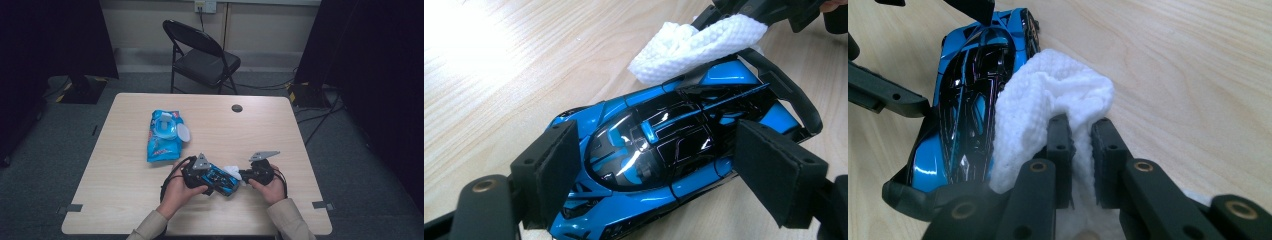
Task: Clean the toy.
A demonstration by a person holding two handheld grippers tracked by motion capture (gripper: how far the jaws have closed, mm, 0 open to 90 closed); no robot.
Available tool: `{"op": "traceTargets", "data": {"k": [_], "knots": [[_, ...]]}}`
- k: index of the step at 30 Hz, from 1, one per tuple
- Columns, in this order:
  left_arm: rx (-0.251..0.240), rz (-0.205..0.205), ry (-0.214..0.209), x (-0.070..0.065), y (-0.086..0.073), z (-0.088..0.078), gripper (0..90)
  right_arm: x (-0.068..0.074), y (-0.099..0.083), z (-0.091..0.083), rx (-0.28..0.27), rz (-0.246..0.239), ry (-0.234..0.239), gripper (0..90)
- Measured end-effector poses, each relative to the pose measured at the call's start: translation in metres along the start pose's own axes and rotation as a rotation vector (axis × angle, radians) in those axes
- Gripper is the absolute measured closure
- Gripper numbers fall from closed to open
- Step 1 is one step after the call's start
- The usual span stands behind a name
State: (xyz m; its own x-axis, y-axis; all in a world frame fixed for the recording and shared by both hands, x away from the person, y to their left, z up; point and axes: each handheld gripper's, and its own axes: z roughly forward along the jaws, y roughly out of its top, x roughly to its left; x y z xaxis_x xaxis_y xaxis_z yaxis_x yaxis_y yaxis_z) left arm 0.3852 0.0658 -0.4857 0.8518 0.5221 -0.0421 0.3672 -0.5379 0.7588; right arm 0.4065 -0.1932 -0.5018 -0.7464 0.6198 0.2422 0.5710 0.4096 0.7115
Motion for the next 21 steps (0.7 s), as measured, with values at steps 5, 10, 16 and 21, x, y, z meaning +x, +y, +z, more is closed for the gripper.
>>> {"op": "traceTargets", "data": {"k": [5, 10, 16, 21], "knots": [[0.003, 0.0, -0.001, 0.0, 0.001, 0.0, 18.9, -0.001, 0.002, 0.002, 0.009, 0.005, 0.013, 81.1], [-0.002, -0.002, 0.0, 0.0, 0.0, 0.0, 18.9, -0.001, 0.008, 0.007, 0.017, -0.002, 0.014, 81.1], [0.0, 0.0, -0.001, 0.0, 0.0, 0.0, 18.9, 0.001, 0.016, 0.015, 0.024, -0.005, 0.012, 81.1], [0.0, 0.0, -0.001, 0.0, 0.0, 0.0, 18.9, 0.003, 0.026, 0.025, 0.039, -0.013, 0.018, 81.1]]}}
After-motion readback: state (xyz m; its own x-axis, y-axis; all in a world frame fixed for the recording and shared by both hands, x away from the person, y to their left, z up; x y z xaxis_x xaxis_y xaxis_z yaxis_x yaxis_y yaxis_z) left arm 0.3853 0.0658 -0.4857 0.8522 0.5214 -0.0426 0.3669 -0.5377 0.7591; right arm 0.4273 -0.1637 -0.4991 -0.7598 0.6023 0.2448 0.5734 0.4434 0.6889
